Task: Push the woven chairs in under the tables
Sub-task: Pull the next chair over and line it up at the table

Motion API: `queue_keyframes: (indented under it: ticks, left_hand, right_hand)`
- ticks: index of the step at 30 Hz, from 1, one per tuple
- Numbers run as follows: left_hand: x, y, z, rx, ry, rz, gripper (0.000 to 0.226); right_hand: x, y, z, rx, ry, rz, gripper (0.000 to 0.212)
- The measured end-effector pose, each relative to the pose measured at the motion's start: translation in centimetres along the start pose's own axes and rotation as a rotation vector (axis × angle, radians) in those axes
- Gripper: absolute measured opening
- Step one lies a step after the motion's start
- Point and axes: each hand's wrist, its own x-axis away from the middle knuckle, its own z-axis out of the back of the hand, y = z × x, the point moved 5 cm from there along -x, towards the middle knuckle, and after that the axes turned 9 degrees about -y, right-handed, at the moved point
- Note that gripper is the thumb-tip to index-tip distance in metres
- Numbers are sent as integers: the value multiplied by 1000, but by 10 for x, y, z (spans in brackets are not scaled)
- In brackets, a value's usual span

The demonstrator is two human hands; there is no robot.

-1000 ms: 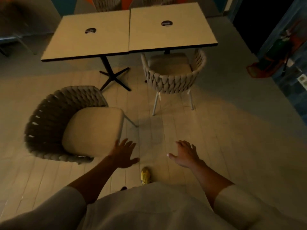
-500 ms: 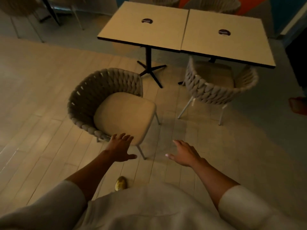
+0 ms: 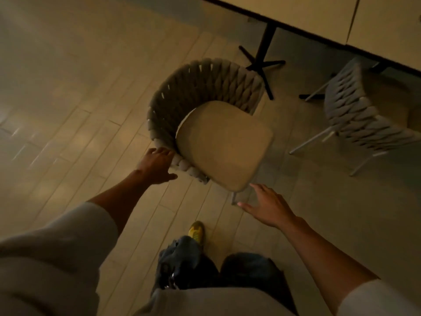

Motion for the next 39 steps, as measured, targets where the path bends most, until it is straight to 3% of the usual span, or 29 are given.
queue_keyframes:
  ticks: [7, 12, 14, 19, 24, 28, 31, 39]
  left_hand:
    - [-71, -60, -17, -59, 17, 31, 94]
    - [-126, -93, -33, -124, 44, -43, 101]
    - [-142, -95, -40, -218, -2, -88, 91]
    - [-166, -89, -49, -340, -36, -145, 42]
    - [-169, -94, -51, -338, 0, -159, 31]
    - [-169, -92, -54, -343, 18, -159, 24]
    - [-170, -90, -53, -331, 64, -159, 22]
    - [-144, -56, -56, -229, 49, -174, 25]
  right_hand:
    - [-57, -64, -1, 22, 10, 108, 87]
    - [-106, -93, -20, -1, 20, 154, 85]
    - [-120, -109, -28, 12, 44, 186, 81]
    - [-165, -158, -37, 14, 91, 230, 79]
    - [-219, -199, -41, 67, 139, 222, 87]
    - [-252, -205, -72, 99, 80, 120, 75]
    - [-261, -199, -84, 166, 193, 120, 56]
    - [-242, -169, -91, 248, 240, 233, 62]
